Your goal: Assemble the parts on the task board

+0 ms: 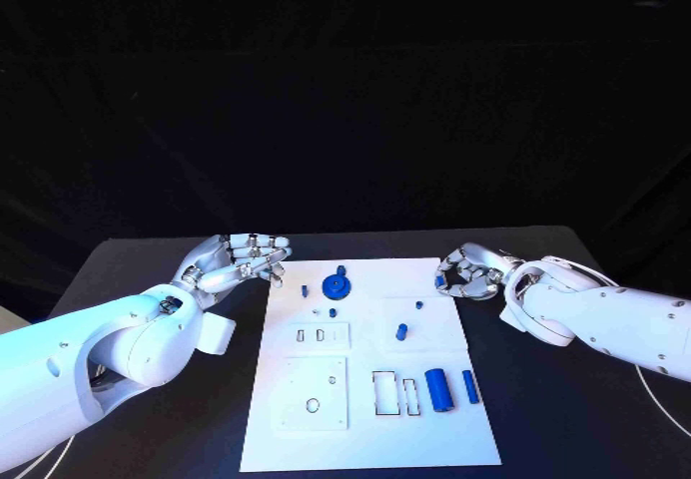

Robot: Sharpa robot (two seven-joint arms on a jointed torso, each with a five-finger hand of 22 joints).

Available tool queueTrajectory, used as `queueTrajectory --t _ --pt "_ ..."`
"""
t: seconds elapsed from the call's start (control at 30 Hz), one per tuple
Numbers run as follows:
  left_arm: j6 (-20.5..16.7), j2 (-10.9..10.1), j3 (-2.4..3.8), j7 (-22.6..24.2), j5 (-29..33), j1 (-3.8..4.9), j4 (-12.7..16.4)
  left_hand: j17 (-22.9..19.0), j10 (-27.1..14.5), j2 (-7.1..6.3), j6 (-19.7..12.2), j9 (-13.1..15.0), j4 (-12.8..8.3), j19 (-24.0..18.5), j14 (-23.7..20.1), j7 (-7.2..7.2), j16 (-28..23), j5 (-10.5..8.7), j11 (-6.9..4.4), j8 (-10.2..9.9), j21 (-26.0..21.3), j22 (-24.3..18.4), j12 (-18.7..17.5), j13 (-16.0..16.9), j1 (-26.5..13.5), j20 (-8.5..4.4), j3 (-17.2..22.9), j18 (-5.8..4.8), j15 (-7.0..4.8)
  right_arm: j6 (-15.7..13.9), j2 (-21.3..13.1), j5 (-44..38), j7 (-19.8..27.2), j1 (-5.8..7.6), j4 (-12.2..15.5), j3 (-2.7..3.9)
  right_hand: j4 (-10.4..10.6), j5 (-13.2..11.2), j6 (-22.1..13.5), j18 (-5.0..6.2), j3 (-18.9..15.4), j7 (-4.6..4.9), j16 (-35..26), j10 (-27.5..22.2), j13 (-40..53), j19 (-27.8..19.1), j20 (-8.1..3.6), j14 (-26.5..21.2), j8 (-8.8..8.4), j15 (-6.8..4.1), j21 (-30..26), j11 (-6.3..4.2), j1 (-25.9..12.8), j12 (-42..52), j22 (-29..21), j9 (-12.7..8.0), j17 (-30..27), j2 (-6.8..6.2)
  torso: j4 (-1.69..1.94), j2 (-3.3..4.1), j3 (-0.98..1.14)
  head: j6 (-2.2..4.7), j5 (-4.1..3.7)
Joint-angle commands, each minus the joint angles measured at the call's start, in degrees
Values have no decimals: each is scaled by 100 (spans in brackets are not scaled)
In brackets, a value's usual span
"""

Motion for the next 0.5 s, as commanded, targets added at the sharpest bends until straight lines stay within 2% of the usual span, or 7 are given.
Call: queueTrajectory --t 0.03,0.23,0.5 --pt "84 2 3 34 -1 2 9 -6 -29 -47 -31 4 3 -45 -43 78 28 -15 5 2 15 5 13 -6 -11 14 34 74 8 58 11 1 9 -5 -2 0 6 -31 36 -76 31 -3 19 596 1510 4 -46 605 20 -32 24 -31 -20 22 201 7 1507 33 1 1 1 -6 -12" --pt "82 -4 3 31 -1 2 13 -6 -29 -47 -31 4 3 -45 -43 78 28 -15 5 2 15 5 13 -6 -11 14 34 74 8 -81 15 1 -50 -5 10 0 16 -46 65 -77 48 -16 19 596 1510 8 -56 605 31 -44 27 -41 -39 22 206 12 1507 34 -3 1 -1 -1 -18" --pt "83 -6 2 31 -1 2 7 -13 -24 -52 -26 6 -6 -68 -49 75 40 -15 4 5 46 23 18 -4 -12 19 59 77 9 -426 -11 -27 -204 -4 143 2 20 89 251 -97 193 -107 19 596 1510 52 -113 605 130 -106 111 -122 -69 22 289 56 1507 100 5 -7 -1 -7 -4"
